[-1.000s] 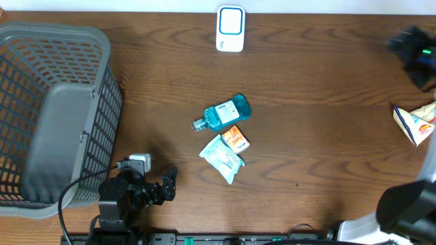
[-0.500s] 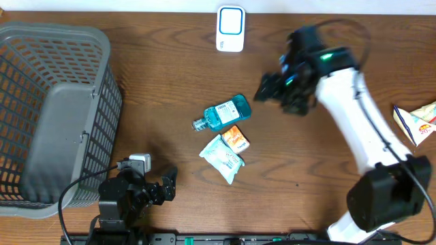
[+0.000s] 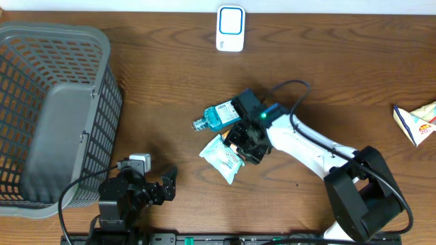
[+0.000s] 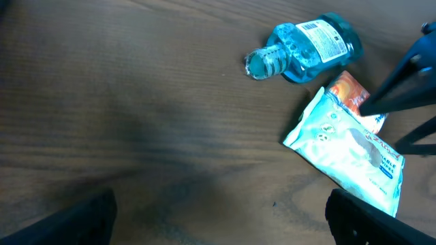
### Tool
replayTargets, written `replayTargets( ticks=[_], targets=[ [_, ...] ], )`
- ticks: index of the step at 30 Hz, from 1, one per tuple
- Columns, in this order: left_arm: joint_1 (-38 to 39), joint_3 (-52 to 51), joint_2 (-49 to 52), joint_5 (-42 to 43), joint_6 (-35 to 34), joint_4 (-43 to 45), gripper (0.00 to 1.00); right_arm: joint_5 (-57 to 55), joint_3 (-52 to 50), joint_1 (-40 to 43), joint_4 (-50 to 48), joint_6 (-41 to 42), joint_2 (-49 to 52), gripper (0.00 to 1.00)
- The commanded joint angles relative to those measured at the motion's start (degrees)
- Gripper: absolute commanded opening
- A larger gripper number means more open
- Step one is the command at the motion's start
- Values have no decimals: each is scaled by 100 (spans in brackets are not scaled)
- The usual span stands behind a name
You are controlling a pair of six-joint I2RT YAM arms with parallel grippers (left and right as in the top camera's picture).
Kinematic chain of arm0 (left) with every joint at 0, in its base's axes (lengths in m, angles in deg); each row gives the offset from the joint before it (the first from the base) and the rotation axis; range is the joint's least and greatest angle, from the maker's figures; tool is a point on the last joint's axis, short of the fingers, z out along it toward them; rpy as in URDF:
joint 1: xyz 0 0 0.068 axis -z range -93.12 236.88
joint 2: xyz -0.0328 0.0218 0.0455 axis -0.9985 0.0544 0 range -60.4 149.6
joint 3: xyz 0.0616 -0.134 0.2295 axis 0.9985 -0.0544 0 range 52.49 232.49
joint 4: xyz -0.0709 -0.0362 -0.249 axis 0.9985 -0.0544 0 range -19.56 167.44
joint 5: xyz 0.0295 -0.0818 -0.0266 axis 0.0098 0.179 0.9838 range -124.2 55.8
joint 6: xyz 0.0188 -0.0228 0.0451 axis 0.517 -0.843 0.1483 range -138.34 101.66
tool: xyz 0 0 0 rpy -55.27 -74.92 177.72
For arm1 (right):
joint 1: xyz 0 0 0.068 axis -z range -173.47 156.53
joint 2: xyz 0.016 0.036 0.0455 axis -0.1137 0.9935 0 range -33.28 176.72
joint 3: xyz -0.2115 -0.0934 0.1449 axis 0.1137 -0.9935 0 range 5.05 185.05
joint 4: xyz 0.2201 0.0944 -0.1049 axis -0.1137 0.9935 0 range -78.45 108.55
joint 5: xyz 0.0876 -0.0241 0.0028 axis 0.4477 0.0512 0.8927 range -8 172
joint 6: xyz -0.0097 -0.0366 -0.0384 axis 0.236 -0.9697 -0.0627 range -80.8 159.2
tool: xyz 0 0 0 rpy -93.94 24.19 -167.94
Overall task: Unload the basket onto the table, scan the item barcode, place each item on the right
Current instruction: 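Reach the right gripper toward the orange pack near the mouthwash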
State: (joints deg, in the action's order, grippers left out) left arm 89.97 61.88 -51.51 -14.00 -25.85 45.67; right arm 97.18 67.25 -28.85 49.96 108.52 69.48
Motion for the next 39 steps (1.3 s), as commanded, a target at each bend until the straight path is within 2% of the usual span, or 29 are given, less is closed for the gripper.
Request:
replayTargets(
  ticks=[1,6,7,10,11,12,16,20,25,28,31,32,33,34,37,39],
  targets=[
    [-17,-55,-9,-33,-28,-79,98,-754,-433,-57,-592,909,31,66],
    [-17,-55,-9,-33,-31,-79,98,-1427,-931,-57,-1456,907,35,67],
    [-17,-55,-9,-33,-28,-79,98,-1443,-1014,-57,-1593,907,35,62],
    [-17,-55,-9,-33,-31,-79,98,-1460,-1193,-57,-1847,905,35,28],
    [-17,-55,-9,-33,-31,-79,98,-1528,-1239,-57,-1871,905,37,11],
    [-17,-55,-9,-33,-28,-79,98,-1580,-1257,-57,-1869,903,37,1],
    [-17,-55,-9,-33,-31,-79,98,-1504,-1263,-57,-1873,804,33,1],
    [-17,-55,-9,-33,-28,-79,98,-839,-1257,2,-1805,793,-57,1],
    [-17,-55,-9,-33,-28,-79,98,-284,-1204,393,-1217,844,-568,1],
    [-17,-55,-9,-33,-31,-79,98,-313,-1204,651,-682,837,-1086,1],
    [-17,-55,-9,-33,-28,-79,98,-802,-1204,835,-345,614,-1637,1],
    [-17,-55,-9,-35,-28,-79,98,-1091,-1207,861,-350,348,-1823,9],
    [-17,-55,-9,-33,-31,-79,98,-1314,-1207,868,-389,61,-1974,27],
    [-17,-55,-9,-33,-28,-79,98,-1436,-1204,868,-431,-221,-2094,39],
    [-17,-55,-9,-33,-28,-79,98,-1528,-1204,868,-452,-1036,-2448,52],
    [-17,-55,-9,-33,-28,-79,98,-1508,-1204,863,-455,-1499,-2625,70]
  ],
)
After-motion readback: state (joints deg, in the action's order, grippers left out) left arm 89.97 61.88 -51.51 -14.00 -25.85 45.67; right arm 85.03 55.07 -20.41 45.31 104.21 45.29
